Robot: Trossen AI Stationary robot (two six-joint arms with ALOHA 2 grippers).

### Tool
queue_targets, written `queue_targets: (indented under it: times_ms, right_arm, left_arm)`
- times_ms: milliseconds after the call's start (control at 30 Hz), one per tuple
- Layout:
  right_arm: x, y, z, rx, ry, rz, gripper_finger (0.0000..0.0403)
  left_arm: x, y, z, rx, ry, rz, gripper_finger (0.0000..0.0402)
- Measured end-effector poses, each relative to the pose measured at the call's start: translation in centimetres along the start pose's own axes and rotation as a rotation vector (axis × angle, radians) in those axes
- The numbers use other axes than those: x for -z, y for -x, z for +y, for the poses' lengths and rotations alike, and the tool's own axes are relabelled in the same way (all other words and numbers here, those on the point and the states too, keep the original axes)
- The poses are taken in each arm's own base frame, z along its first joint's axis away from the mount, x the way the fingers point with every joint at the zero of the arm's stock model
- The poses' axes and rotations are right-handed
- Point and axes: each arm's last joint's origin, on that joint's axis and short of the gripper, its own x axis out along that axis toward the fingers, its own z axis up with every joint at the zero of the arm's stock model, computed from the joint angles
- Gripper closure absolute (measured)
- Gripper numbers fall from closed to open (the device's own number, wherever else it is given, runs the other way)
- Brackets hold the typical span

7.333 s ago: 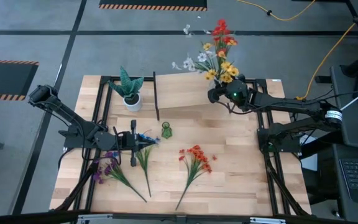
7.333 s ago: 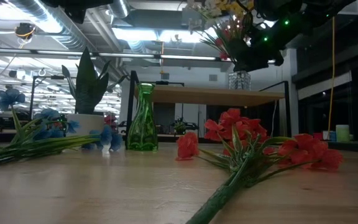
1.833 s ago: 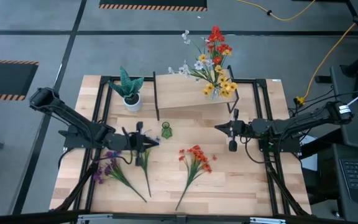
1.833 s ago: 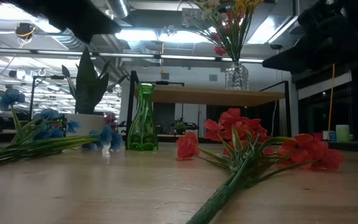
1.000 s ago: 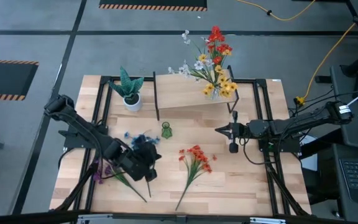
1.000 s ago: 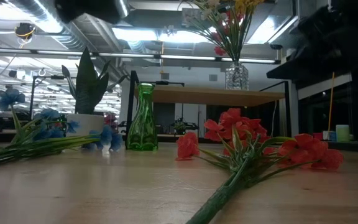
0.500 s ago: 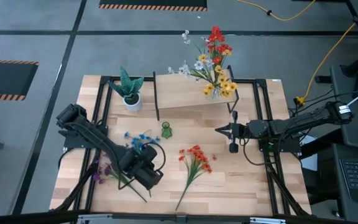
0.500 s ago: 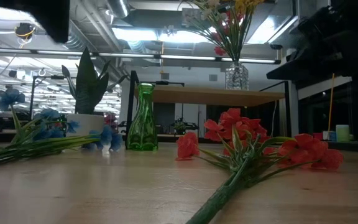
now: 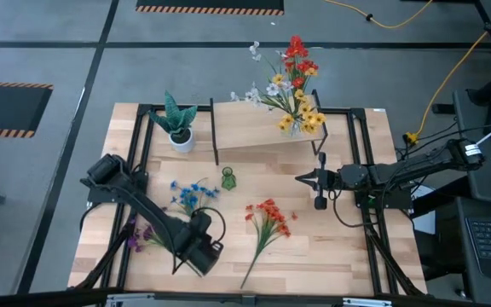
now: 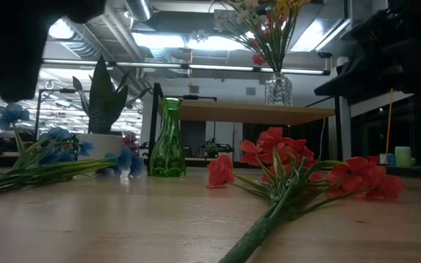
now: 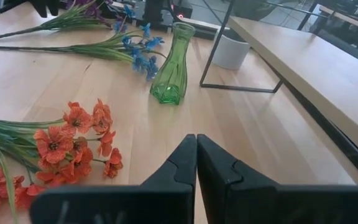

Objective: Pick and place flowers into a vace then onto a shelf
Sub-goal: Put the blue flowers into the green transparent vase

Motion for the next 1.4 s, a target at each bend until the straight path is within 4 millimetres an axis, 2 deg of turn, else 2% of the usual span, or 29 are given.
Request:
queue_targets:
  times_ms: [233,400,667,1000,1267,1400]
  right_arm:
    - [0.0,0.0,0.0,0.0,-0.011,0.003,0.0387]
    - [0.0,0.0,0.0,0.0,-0.053,0.002,0.0387]
    - [0.0,0.0,0.0,0.0,-0.055,0.003,0.0387]
    - [0.1,0.0,0.0,-0.001,-0.081,0.008,0.0387]
    - [0.1,0.0,0.2,-0.064,-0.076,0.007,0.0387]
    - [0.1,0.0,0.2,-0.07,-0.076,0.006,0.0387]
  left_arm:
    - [1.3,-0.6,0.5,-0.025,0.131,-0.15,0.0255]
    - [2.0,-2.1,0.6,-0.11,0.205,-0.148,0.0233]
    - [2.4,-4.4,0.3,-0.164,0.286,-0.195,0.023]
    - [2.4,-4.7,0.3,-0.158,0.358,-0.204,0.0229]
    - [2.6,-6.3,1.6,-0.196,0.404,-0.226,0.023]
    - [2.5,-7.5,1.8,-0.158,0.427,-0.212,0.023]
